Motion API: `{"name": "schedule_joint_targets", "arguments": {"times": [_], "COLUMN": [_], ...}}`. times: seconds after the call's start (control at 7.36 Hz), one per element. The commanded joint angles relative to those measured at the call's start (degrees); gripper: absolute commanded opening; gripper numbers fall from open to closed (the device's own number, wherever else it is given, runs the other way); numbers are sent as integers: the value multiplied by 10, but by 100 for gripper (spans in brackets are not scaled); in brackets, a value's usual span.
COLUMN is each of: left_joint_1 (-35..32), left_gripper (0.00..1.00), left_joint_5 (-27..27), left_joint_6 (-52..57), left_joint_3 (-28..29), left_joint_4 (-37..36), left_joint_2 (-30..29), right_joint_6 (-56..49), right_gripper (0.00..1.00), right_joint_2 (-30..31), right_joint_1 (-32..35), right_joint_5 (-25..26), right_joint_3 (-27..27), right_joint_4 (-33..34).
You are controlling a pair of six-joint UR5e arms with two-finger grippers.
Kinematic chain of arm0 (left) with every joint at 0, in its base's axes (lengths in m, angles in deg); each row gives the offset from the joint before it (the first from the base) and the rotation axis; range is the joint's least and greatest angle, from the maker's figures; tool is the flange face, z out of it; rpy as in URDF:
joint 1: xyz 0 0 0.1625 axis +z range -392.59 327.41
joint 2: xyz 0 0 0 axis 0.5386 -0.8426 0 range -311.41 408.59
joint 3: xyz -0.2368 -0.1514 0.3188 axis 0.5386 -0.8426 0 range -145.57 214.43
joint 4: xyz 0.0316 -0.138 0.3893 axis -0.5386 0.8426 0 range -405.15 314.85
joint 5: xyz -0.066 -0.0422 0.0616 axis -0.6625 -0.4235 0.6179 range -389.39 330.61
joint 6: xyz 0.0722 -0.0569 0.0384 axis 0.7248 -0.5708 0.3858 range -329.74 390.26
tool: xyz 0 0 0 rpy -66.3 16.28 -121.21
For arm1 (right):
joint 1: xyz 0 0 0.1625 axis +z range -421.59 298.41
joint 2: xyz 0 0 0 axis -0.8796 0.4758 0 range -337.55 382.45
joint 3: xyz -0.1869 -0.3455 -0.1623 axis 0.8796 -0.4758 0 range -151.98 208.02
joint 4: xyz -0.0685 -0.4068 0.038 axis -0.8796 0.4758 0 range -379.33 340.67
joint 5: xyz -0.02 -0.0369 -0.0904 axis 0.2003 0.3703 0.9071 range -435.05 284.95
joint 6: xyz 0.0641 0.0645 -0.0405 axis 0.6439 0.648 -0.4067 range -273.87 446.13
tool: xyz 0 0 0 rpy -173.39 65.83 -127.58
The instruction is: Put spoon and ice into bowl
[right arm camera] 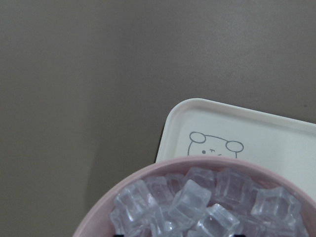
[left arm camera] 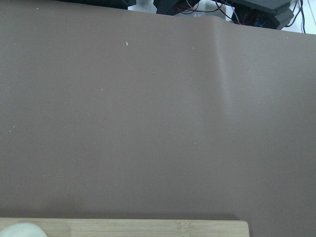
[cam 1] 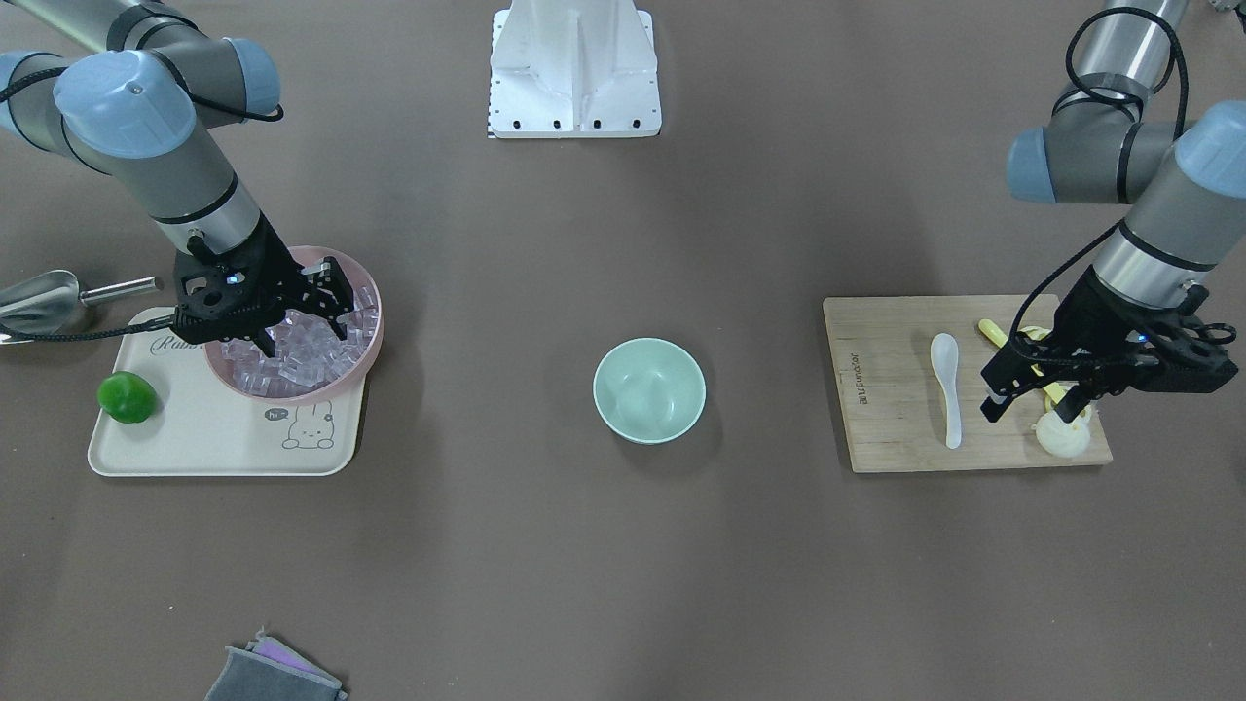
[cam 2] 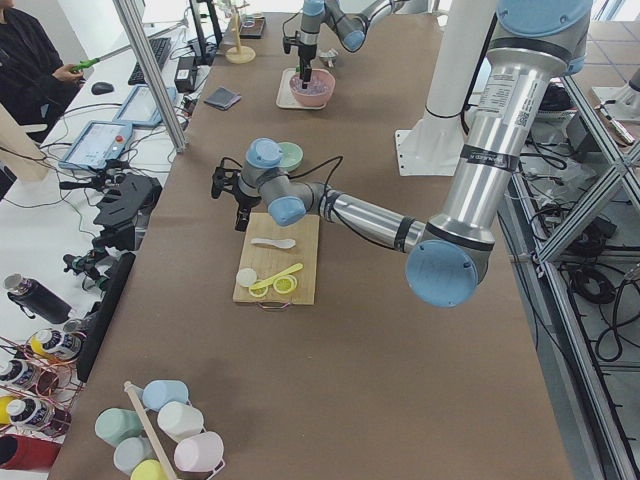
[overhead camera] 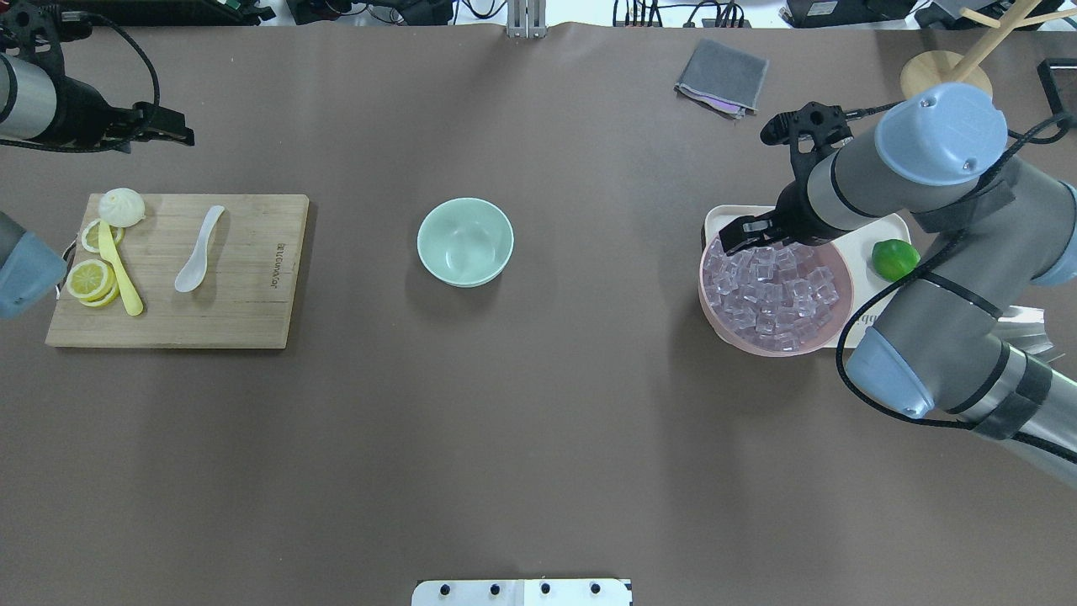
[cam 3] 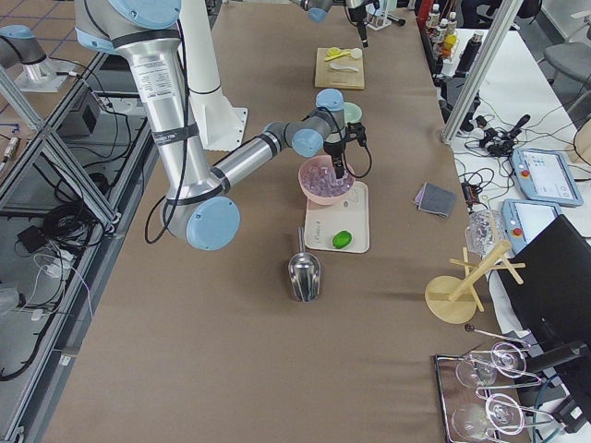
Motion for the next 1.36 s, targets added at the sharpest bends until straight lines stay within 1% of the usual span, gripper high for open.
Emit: {"name": "schedule_joint_targets", "arguments": {"times": [0.0,0.14,0.27,1.09,1.22], "left_joint_1": [4,6,8,9,9], "left_gripper": [99,99,99,98,98], "left_joint_5": [2,3,2,2,2], "left_joint_6": [-4,-4,-3,-1,-1], "left_joint_3": [2,4,5,13,13], "left_joint_4": [0,0,1,3,3], "left_joint_2": [-5,-7,-7,-10,-10], "right_joint_6": [-2,-2,-2,2,4], "right_gripper": [70,60,56,56,51], "right_joint_2": [-2,-3,-2,-15,-24], "right_joint_1": [-1,0,2,3,2], "right_joint_5": [5,4,5,29,29], "right_joint_3": [-11,-11,-11,-22,-32], "right_joint_4": [0,1,1,1,1]}}
